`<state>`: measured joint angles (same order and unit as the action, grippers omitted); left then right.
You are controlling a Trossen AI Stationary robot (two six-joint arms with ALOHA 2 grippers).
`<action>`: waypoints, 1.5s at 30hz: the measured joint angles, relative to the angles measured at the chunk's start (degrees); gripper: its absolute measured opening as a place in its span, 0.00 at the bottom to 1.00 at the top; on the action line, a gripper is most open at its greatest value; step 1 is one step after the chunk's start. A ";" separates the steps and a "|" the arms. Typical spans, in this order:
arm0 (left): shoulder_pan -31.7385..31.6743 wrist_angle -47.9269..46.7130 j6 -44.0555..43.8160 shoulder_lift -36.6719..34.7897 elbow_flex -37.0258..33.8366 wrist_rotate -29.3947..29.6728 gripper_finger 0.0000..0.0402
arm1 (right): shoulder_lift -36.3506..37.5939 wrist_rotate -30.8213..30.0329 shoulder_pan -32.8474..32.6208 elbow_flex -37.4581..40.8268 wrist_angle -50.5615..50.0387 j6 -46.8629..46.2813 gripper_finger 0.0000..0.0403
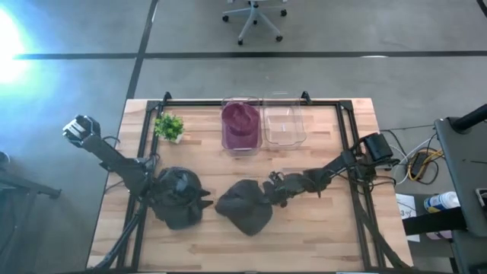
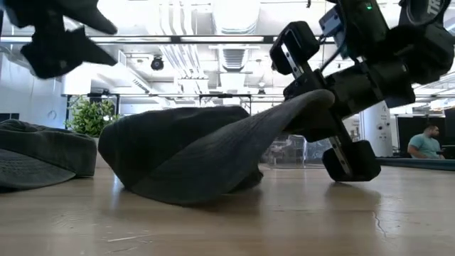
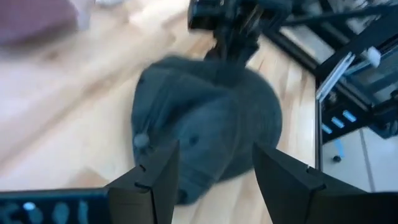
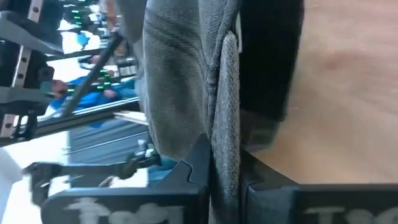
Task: Pick & Place hat
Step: Put the right black cap into the right transparent bin
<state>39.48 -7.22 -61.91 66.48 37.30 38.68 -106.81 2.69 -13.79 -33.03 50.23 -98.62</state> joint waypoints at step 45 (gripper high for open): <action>-19.04 -7.75 1.93 9.12 2.10 -24.58 0.49 | 10.02 -3.13 -10.94 -30.17 -71.07 50.96 0.61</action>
<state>20.45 -14.97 -59.98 75.60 39.40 14.11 -96.79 -0.44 -24.73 -63.20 -20.84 -47.66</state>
